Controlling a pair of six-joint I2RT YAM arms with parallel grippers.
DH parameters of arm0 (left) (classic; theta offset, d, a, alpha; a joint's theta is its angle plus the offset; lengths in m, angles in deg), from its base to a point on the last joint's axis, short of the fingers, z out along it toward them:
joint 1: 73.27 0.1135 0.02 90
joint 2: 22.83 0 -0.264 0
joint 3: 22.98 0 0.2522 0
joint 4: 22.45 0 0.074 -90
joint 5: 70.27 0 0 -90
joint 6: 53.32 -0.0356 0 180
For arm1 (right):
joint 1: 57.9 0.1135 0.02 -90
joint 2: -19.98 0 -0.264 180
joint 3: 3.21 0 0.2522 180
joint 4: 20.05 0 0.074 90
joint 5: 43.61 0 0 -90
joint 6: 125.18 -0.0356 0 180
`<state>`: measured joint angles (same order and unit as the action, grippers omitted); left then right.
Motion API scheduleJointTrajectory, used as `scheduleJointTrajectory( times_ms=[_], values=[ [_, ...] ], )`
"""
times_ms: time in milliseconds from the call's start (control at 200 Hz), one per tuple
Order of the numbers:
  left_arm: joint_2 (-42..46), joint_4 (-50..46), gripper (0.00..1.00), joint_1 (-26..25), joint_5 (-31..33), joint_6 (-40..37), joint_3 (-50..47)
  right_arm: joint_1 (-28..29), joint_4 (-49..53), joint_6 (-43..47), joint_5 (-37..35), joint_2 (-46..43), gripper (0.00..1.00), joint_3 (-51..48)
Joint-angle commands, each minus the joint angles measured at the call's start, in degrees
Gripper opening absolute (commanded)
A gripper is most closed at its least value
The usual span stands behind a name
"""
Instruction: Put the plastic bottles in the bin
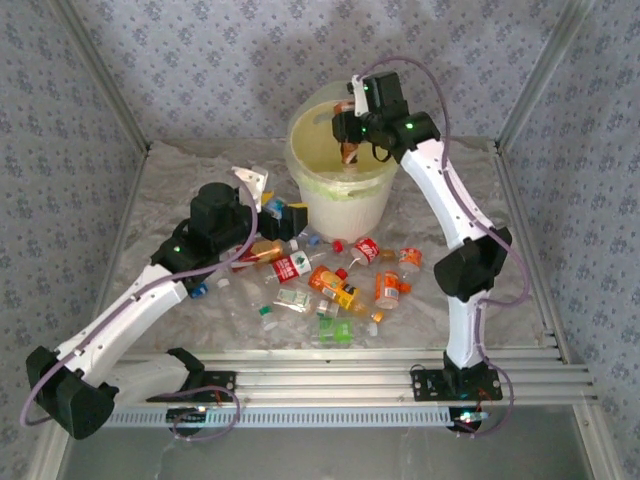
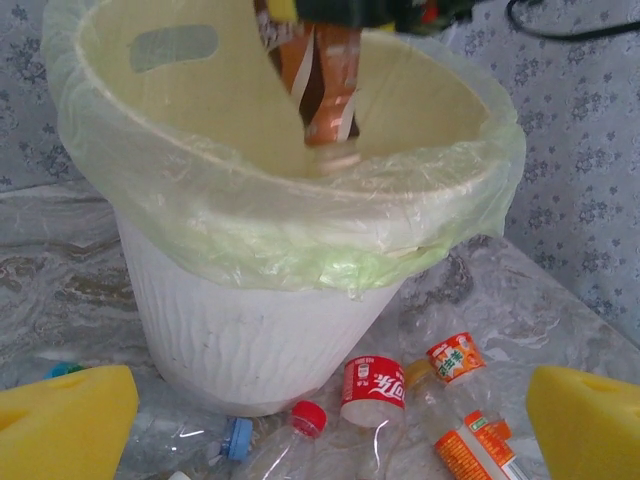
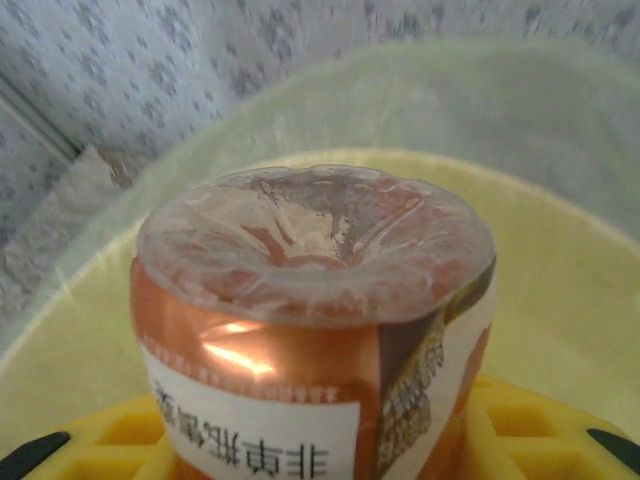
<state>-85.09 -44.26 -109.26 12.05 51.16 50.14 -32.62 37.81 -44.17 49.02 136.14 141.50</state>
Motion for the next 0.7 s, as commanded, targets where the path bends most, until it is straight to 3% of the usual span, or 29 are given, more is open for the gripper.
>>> scheduleJointTrajectory(
  times_ms=[0, 695],
  values=[
    [-0.87, -2.19, 1.00, 0.28, -0.89, -0.92, 2.55, 0.20, 4.89, -0.32, 2.26, 1.53, 0.49, 2.57],
    [-3.20, -4.95, 0.99, 0.13, -3.61, -1.74, 4.53, 0.18, 10.93, -1.37, 3.08, 6.62, 0.53, -1.30]
  ],
)
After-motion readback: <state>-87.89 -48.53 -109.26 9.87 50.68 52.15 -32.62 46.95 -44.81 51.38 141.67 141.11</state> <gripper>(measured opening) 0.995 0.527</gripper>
